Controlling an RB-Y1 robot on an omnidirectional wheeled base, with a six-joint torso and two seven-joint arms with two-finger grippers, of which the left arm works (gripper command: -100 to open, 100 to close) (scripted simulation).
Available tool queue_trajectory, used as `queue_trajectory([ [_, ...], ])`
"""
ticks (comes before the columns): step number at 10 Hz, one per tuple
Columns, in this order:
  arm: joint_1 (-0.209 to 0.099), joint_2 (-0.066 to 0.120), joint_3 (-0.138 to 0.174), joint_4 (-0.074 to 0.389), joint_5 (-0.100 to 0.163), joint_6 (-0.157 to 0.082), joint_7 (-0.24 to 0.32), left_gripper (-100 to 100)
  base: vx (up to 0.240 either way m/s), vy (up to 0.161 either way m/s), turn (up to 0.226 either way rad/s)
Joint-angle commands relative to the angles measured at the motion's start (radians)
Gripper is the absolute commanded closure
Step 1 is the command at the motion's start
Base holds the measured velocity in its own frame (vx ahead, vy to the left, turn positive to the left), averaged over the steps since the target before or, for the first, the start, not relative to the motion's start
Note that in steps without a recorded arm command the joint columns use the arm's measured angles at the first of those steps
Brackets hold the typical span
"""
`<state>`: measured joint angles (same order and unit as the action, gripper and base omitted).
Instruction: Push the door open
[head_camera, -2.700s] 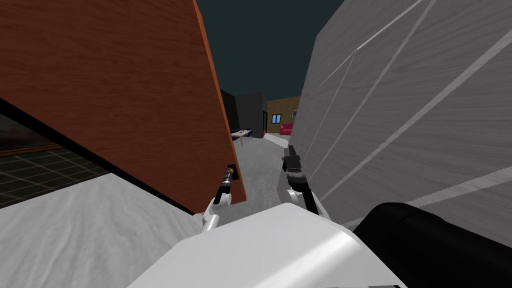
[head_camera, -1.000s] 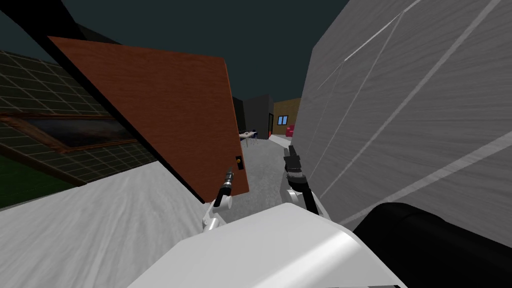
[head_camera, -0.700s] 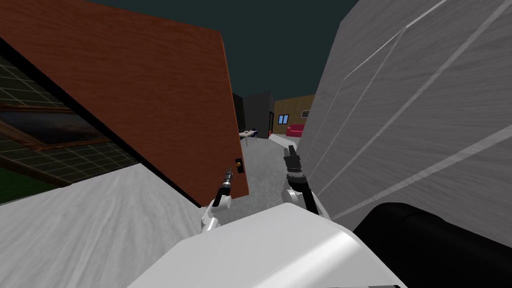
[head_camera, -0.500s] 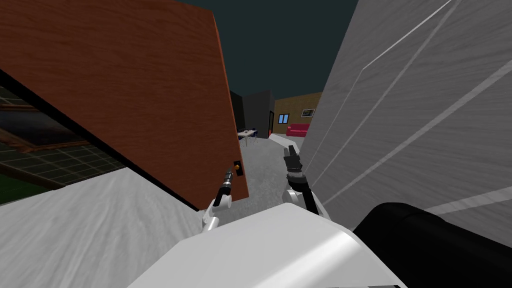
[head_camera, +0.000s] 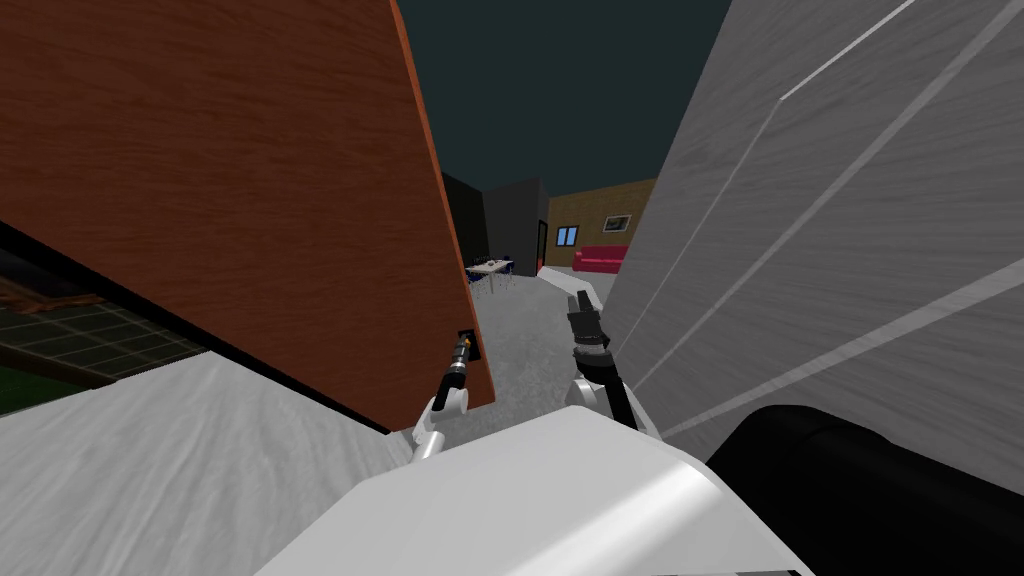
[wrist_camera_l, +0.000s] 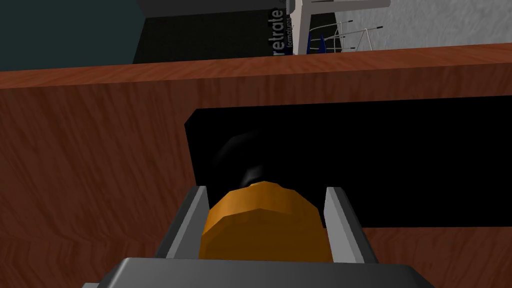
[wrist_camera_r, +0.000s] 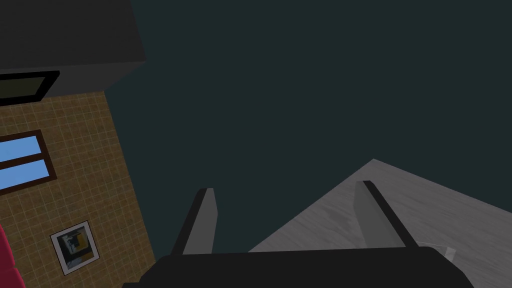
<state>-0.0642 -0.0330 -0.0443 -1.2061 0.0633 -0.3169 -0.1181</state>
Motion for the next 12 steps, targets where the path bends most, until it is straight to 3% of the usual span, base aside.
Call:
queue_trajectory([
  [1,0.001,0.001,0.0,0.0,0.0,0.001,0.0,100,-0.02,0.019,-0.009],
  [5,0.001,0.001,0.0,0.0,0.0,0.001,0.0,100,-0.006,0.006,-0.006],
  [9,0.015,0.033,-0.095,-0.01,0.071,0.001,-0.066,100,0.116,-0.016,0.25],
  [12,0.021,0.044,-0.143,-0.017,0.109,0.0,-0.1,100,0.136,-0.013,0.24],
])
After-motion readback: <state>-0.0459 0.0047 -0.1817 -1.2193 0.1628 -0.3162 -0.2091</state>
